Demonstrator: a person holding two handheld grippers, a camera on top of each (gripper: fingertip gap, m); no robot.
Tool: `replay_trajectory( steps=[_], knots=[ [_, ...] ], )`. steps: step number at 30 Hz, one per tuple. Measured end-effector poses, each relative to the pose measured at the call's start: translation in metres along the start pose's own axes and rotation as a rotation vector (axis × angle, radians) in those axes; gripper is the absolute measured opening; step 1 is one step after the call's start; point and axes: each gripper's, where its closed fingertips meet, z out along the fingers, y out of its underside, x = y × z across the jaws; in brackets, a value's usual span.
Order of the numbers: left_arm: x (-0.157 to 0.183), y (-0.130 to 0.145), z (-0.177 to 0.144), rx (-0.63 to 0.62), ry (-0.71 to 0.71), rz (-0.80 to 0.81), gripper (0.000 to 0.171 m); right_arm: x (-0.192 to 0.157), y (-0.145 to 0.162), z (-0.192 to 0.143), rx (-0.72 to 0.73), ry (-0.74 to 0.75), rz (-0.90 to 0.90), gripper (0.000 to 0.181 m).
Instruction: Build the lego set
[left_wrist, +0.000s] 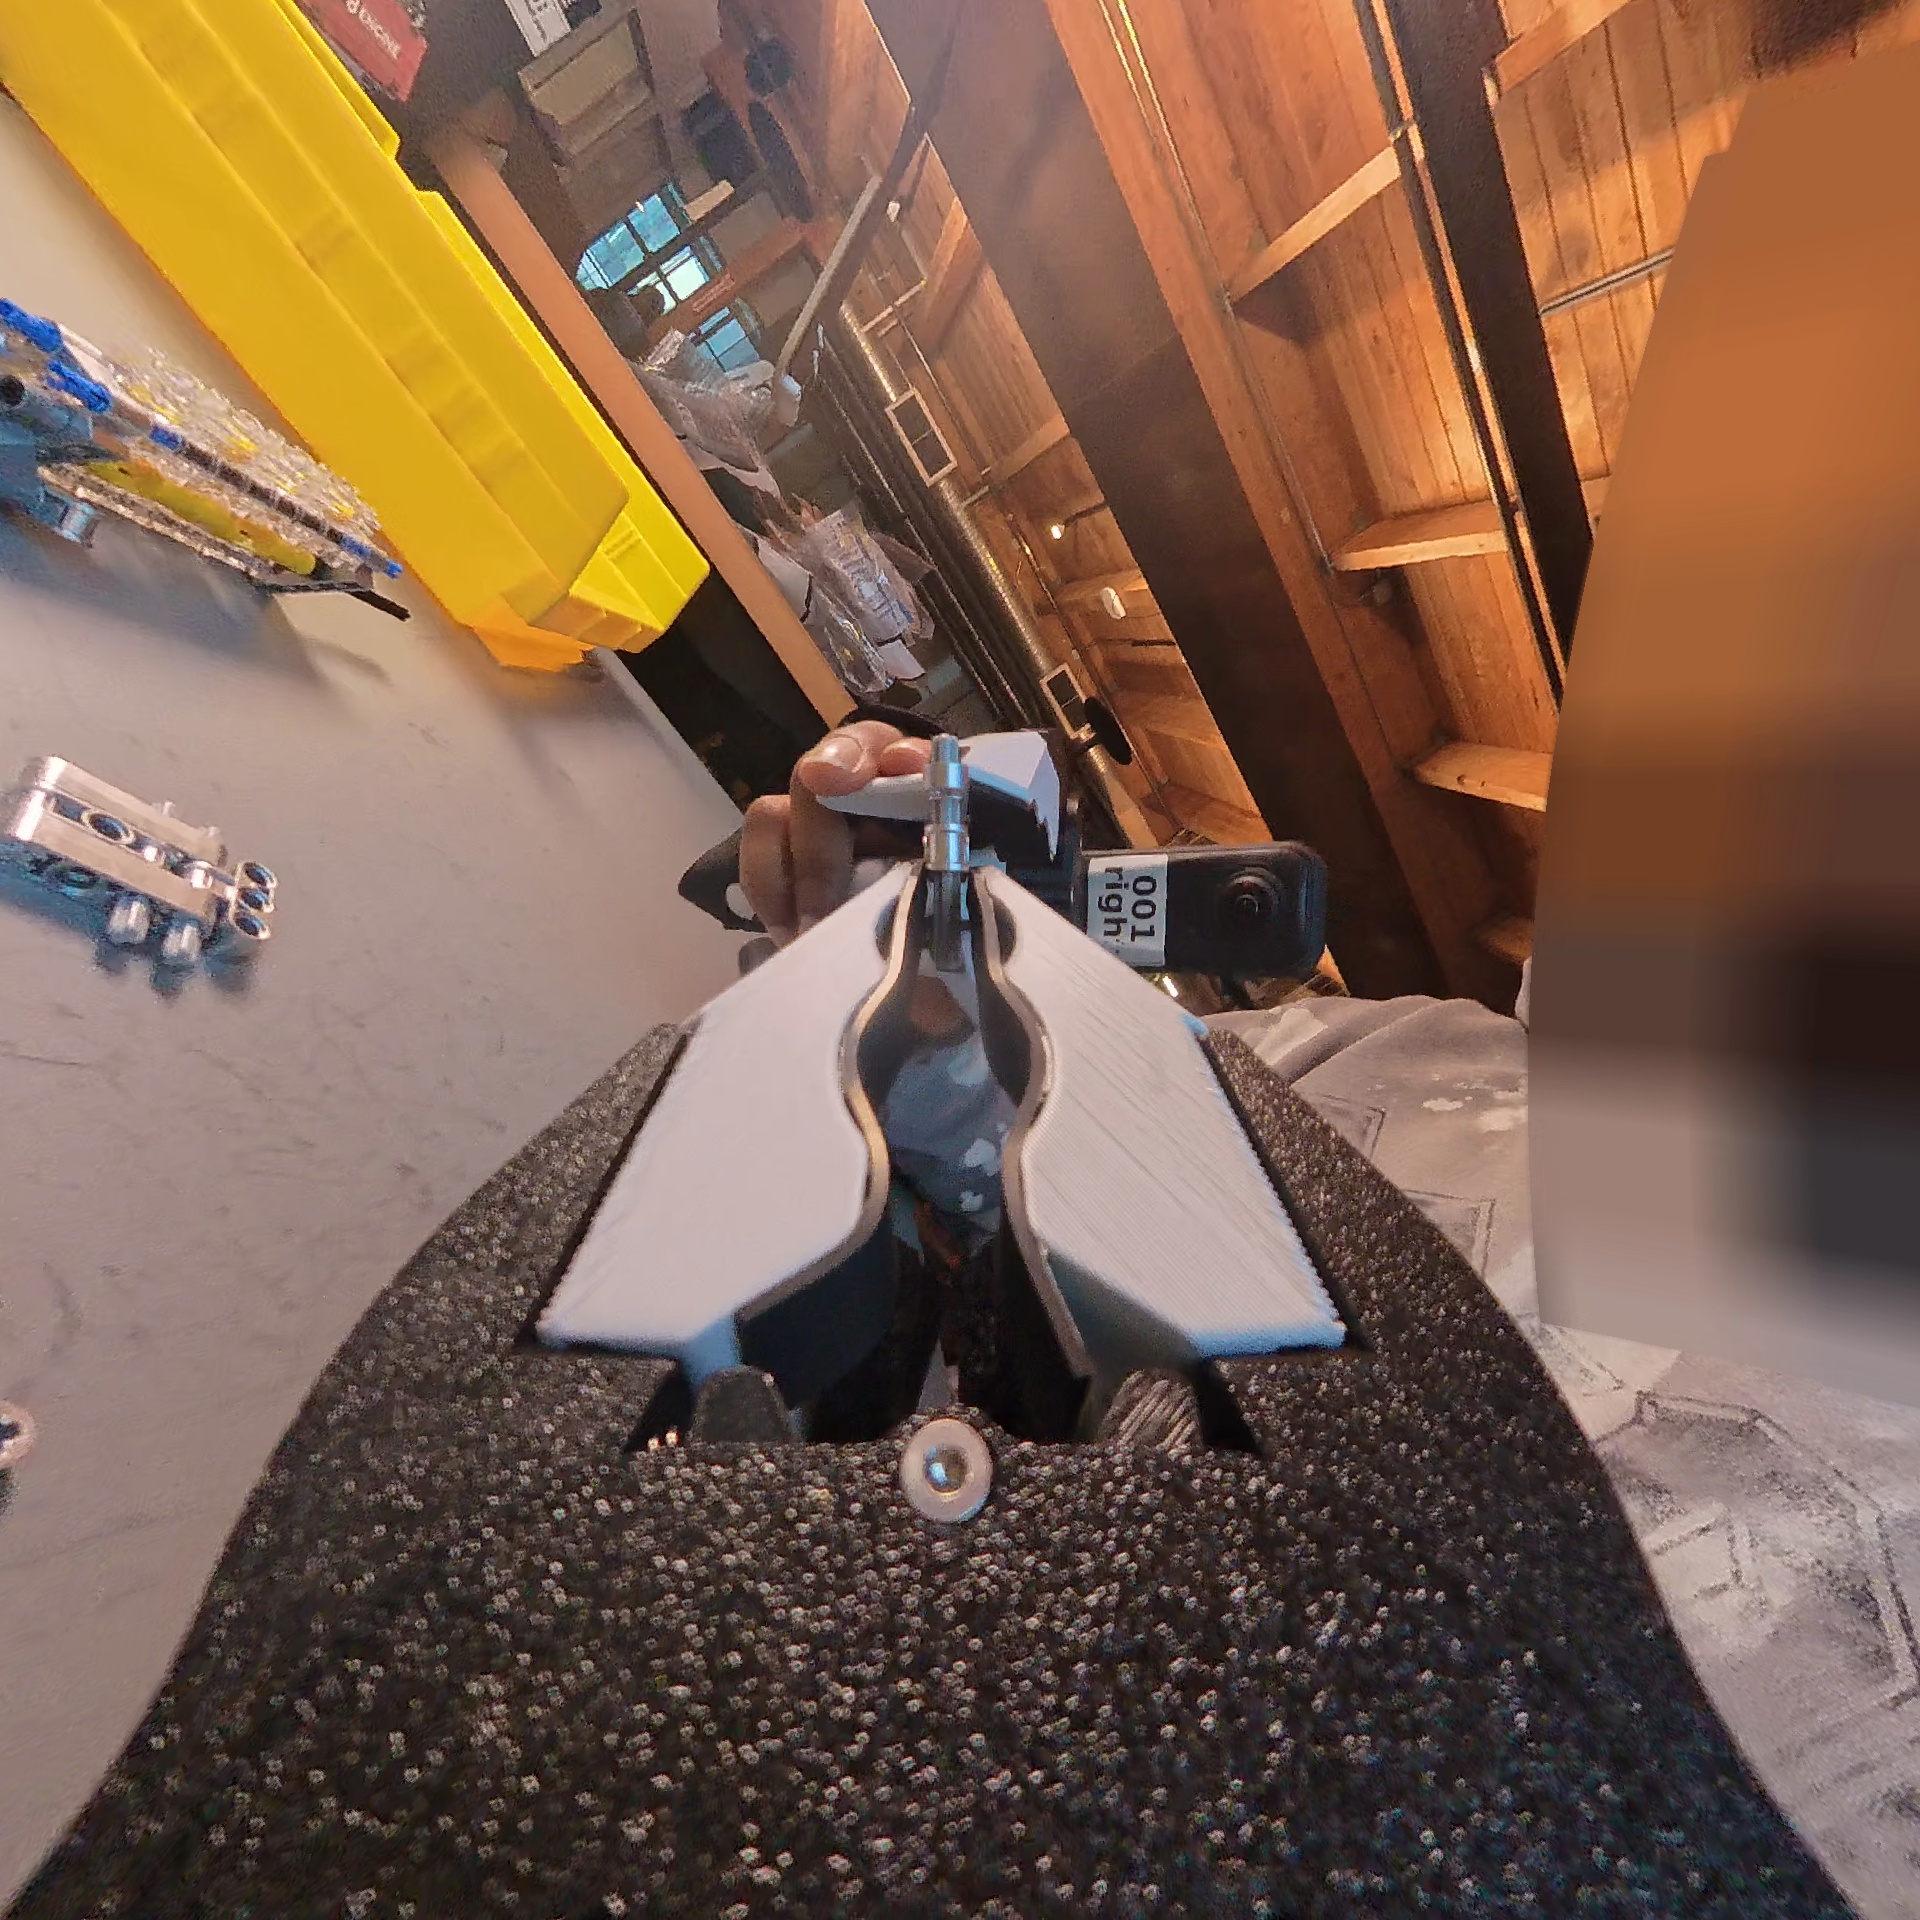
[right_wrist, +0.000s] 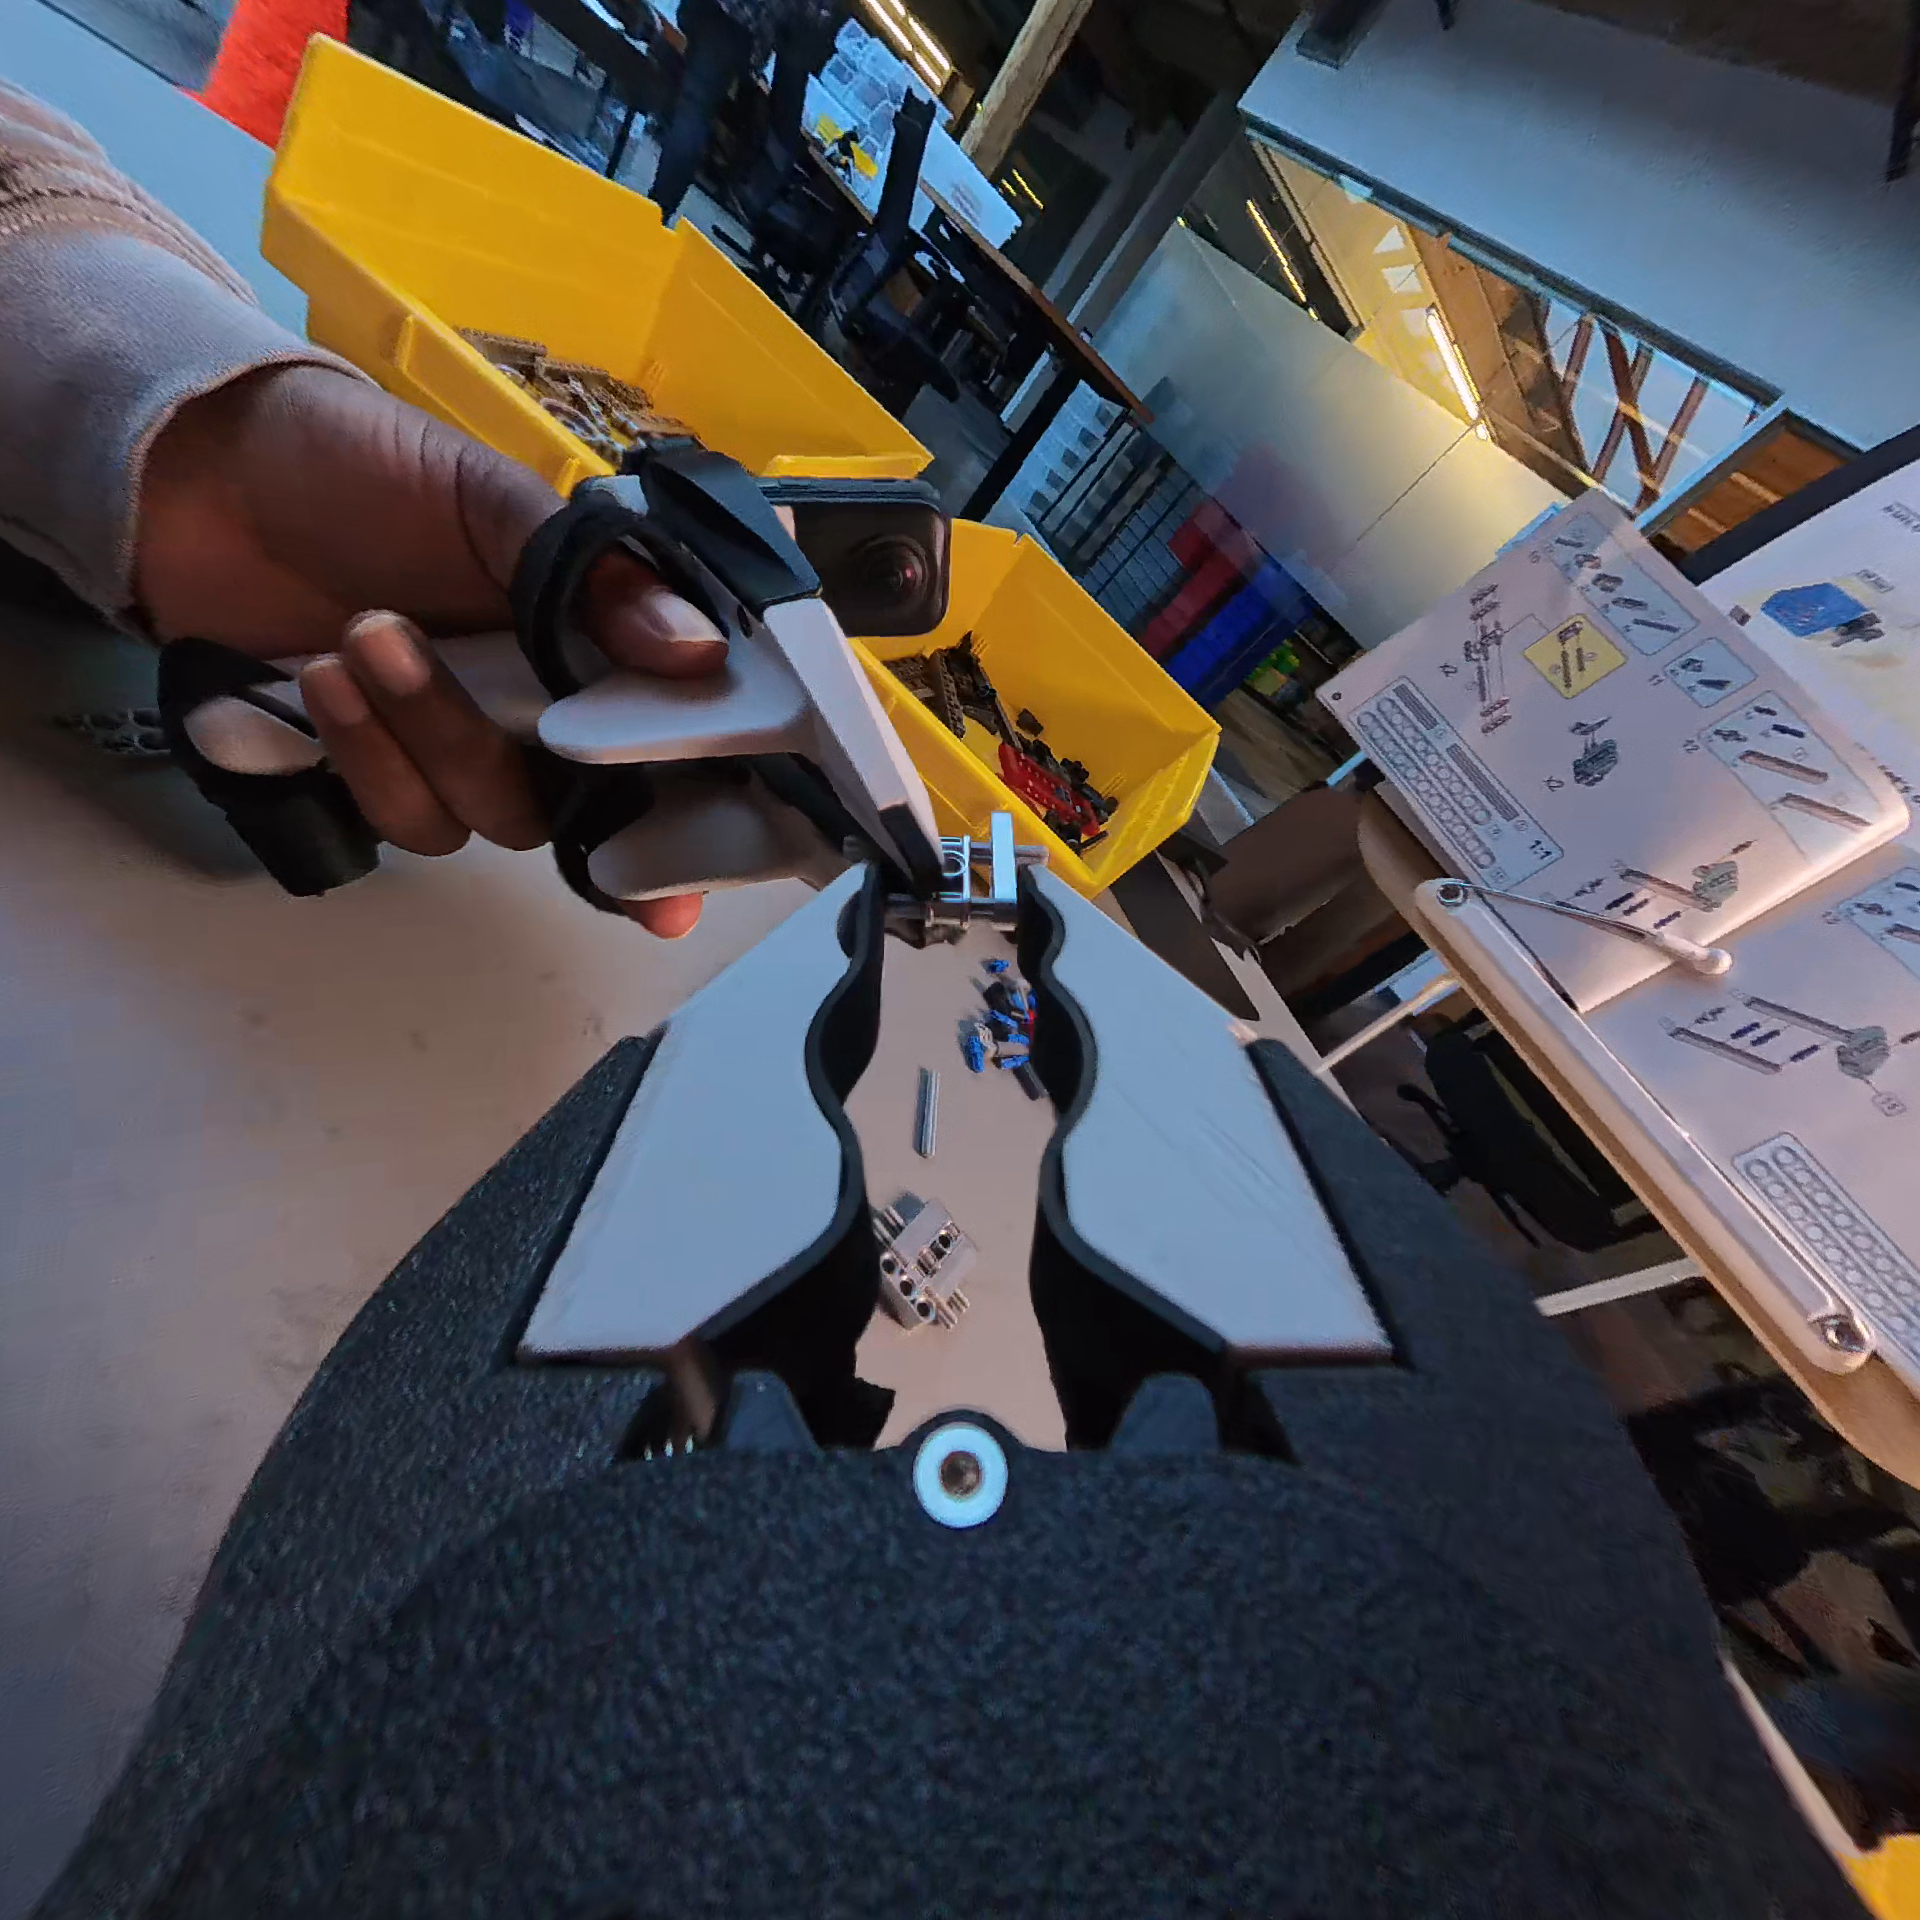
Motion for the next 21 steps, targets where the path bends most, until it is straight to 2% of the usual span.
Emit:
replay_trajectory(
  steps=[6,15,21],
  knots=[
    [-0.005,0.003,-0.005,-0.097,-0.076,0.129,0.006,-0.003,0.005,-0.005,0.018,-0.099,0.065,0.022],
    [-0.041,0.007,-0.013,-0.129,-0.339,0.255,0.003,-0.012,0.037,0.006,-0.177,-0.101,0.007,0.023],
    [-0.046,0.008,-0.013,-0.145,-0.395,0.316,0.003,-0.012,0.044,0.009,-0.24,-0.093,0.027,0.021]
  ],
)
